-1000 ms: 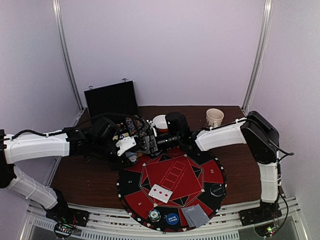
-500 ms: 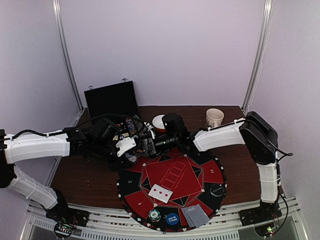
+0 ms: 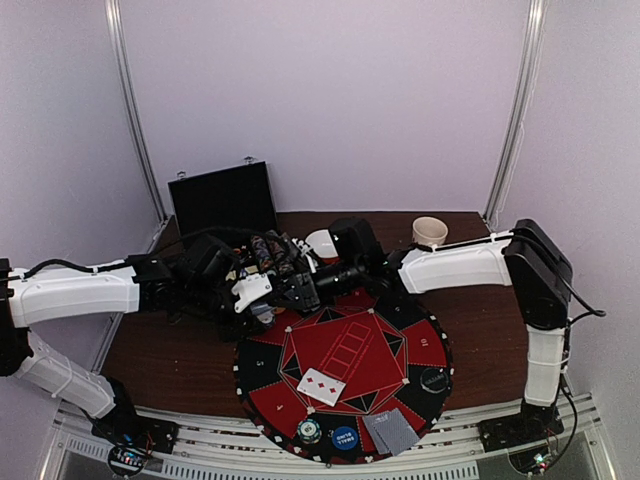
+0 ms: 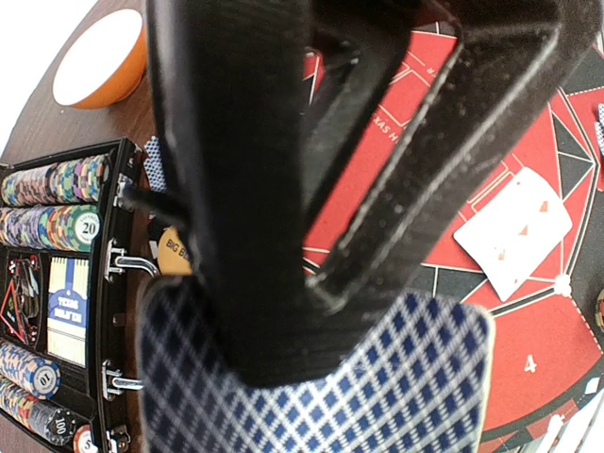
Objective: Distribute texas hold em gaming equipment
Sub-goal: Pick up the poker card from the face-down deck piles.
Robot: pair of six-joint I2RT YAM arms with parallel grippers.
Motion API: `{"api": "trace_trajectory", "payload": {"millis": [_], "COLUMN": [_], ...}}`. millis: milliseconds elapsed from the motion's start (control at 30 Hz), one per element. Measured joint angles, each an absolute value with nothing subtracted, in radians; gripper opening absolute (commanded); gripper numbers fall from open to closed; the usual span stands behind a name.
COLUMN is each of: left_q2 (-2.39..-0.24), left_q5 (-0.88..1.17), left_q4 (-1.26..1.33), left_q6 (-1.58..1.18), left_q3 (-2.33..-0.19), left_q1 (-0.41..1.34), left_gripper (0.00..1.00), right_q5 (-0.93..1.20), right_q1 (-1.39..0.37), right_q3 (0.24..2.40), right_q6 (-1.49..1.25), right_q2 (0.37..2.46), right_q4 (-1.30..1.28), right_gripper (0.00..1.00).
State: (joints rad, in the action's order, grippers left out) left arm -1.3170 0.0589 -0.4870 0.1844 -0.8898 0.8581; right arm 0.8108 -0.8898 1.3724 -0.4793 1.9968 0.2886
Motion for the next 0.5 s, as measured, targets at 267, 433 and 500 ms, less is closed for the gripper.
{"api": "trace_trajectory", "payload": {"millis": [267,433,500], "left_q2": [-1.317,-1.317,-1.317], "left_q5": [0.057,0.057,0.057], "left_q4": [-0.487,-0.487,-0.487], "left_q6": [0.185,0.185,0.185], "left_q3": [-0.890,-0.890,-0.890], "left_q1": [0.858,0.858,0.858], "left_gripper": [0.42,0.42,0.42], "right_q5": [0.812,0.799,0.788], "right_q1": [-0.889,-0.877,-0.868], "right_q3": [1.372,1.372,1.372], "right_q6": [-0.443,-0.408,-0.383], "right_q2": [1.963,1.932,1.908], "right_q4": [0.228,0.162,0.126], "right_gripper": [0.00,0.00,0.00]}}
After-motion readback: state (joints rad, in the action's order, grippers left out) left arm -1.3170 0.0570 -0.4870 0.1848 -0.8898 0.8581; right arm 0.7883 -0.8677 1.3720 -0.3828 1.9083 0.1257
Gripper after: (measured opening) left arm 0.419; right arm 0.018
